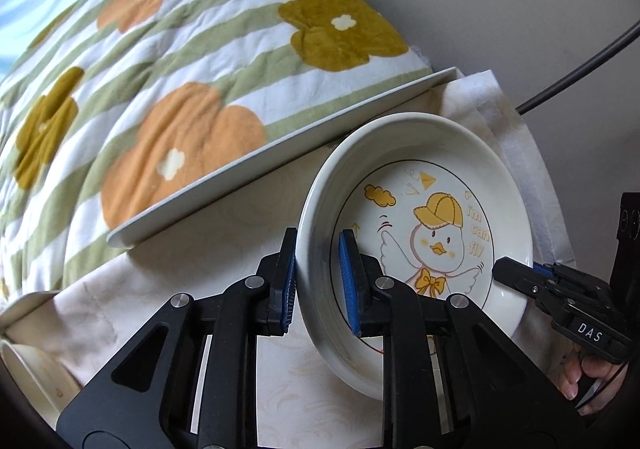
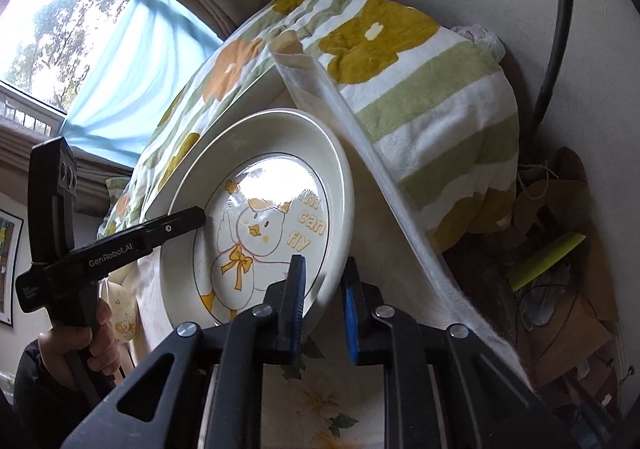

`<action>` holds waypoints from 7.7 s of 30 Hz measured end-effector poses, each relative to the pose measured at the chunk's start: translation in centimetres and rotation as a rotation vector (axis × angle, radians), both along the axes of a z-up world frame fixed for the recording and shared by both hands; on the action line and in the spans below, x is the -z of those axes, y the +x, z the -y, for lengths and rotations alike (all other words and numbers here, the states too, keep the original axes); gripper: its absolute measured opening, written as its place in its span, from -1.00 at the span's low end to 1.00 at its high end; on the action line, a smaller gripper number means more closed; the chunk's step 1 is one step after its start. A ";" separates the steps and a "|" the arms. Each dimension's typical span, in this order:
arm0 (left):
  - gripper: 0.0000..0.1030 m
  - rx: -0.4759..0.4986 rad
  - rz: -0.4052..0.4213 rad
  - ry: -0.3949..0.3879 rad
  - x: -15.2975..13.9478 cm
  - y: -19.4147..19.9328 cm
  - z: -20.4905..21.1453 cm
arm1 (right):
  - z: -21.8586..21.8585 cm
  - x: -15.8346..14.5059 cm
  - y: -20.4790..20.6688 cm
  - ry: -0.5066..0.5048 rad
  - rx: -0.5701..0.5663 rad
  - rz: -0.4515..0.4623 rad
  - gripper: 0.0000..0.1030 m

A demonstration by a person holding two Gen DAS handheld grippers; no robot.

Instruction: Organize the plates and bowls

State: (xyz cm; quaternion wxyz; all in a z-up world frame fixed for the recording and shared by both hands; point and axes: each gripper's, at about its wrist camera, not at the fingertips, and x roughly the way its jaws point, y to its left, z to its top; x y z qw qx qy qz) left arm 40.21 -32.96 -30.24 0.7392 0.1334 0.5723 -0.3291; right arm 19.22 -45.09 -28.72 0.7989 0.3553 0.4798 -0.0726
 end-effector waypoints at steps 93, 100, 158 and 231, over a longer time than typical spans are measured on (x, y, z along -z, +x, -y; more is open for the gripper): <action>-0.65 -0.386 0.388 0.409 -1.6 -25.6 -31.9 | -32.2 -2.0 -5.4 -0.326 -0.649 0.034 -0.69; -0.65 -0.376 0.399 0.426 -1.4 -25.7 -31.9 | -32.7 -1.9 -5.4 -0.370 -0.656 0.031 -0.69; 0.59 -1.023 0.110 -0.005 -4.7 -16.6 -47.4 | -44.3 -2.1 10.7 -0.132 -1.046 0.007 0.39; -0.76 -0.413 0.056 -0.045 0.4 -23.3 -7.6 | -9.1 -2.3 -8.1 -0.251 -0.514 -0.050 -0.70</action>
